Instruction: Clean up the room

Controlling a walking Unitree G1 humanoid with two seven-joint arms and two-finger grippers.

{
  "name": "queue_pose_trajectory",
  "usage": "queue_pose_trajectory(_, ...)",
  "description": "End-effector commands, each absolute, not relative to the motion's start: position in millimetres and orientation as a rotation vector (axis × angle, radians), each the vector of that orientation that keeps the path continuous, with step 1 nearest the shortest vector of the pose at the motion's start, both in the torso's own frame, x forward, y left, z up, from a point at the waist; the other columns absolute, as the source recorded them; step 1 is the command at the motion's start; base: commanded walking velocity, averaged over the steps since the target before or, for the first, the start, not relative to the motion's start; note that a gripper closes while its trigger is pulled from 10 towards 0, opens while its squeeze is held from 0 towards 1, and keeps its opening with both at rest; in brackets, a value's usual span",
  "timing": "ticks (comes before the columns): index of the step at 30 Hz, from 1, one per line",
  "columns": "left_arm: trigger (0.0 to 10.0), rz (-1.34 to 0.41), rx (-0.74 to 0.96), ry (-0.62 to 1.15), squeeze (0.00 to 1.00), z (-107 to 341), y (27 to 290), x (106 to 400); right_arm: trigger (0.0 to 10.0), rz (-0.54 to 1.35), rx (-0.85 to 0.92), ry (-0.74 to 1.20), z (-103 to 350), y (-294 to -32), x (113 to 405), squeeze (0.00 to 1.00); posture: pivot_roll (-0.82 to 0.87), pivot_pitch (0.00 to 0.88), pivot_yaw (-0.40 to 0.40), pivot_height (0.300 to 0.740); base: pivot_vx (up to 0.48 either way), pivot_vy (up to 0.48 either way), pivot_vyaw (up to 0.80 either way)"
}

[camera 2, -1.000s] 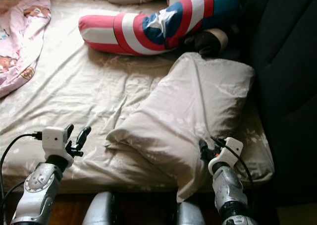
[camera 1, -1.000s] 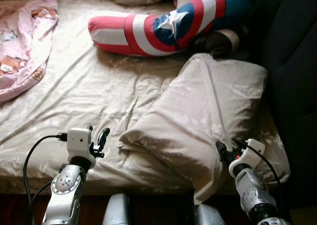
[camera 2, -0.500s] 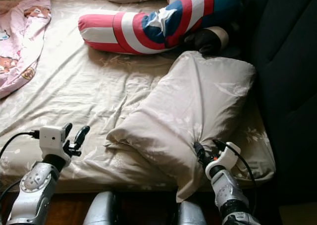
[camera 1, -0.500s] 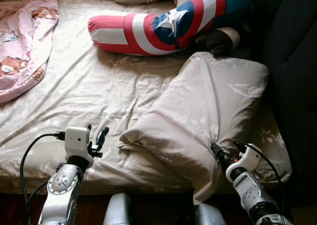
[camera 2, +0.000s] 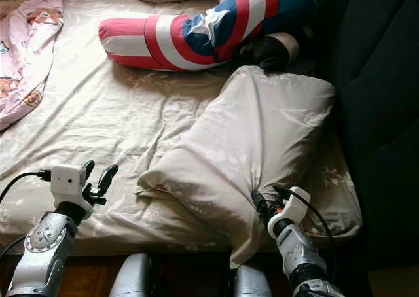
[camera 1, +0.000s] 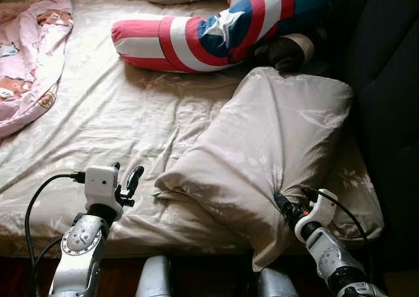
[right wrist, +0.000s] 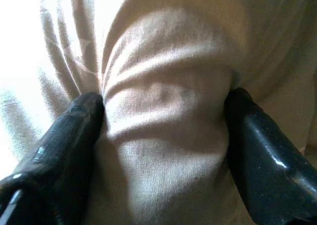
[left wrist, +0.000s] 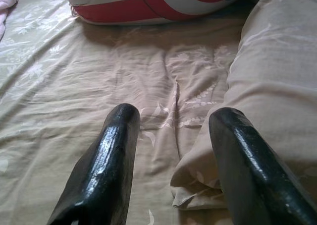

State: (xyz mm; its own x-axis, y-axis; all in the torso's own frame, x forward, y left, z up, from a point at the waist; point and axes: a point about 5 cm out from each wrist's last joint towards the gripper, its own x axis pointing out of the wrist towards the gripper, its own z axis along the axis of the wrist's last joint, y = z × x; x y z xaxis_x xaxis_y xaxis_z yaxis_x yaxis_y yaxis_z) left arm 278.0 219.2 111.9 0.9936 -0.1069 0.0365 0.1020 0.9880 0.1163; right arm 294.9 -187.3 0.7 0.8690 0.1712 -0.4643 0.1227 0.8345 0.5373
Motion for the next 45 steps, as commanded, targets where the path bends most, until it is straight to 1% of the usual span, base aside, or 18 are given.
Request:
queue_pose_trajectory(1,10.0,-0.1,0.113,-0.022,0.0,109,221,275,0.0,0.082,0.58,0.701,-27,-163,270,0.0,0.09,0.272,0.023,0.632,0.0,0.0,0.0)
queue_pose_trajectory(15,10.0,-0.096,0.119,-0.017,0.0,109,222,274,0.0,0.062,0.563,0.698,-29,-162,269,0.0,0.09,0.275,0.019,0.632,0.0,0.0,0.0)
queue_pose_trajectory(23,10.0,-0.098,0.119,-0.014,0.0,108,222,274,0.0,-0.007,0.536,0.683,-31,-171,267,0.0,0.08,0.276,0.02,0.632,0.0,0.0,0.0)
queue_pose_trajectory(31,10.0,-0.101,0.125,-0.006,0.0,107,221,275,0.0,-0.119,0.489,0.628,-25,-189,271,0.0,0.08,0.27,0.02,0.632,0.0,0.0,0.0)
queue_pose_trajectory(34,10.0,-0.11,0.143,-0.007,0.0,107,221,276,0.0,-0.13,0.45,0.633,-24,-192,272,0.0,0.08,0.269,0.02,0.632,0.0,0.0,0.0)
queue_pose_trajectory(40,10.0,-0.105,0.14,-0.01,0.0,107,221,276,0.0,-0.2,0.351,0.59,-16,-208,276,0.0,0.07,0.257,0.018,0.632,0.0,0.0,0.0)
queue_pose_trajectory(42,10.0,-0.103,0.142,-0.014,0.0,108,222,277,0.0,-0.275,0.287,0.529,-5,-224,283,0.0,0.07,0.249,0.014,0.632,0.0,0.0,0.0)
queue_pose_trajectory(45,10.0,-0.1,0.142,-0.015,0.0,108,222,277,0.0,-0.326,0.221,0.46,9,-239,289,0.0,0.06,0.244,0.012,0.632,0.0,0.0,0.0)
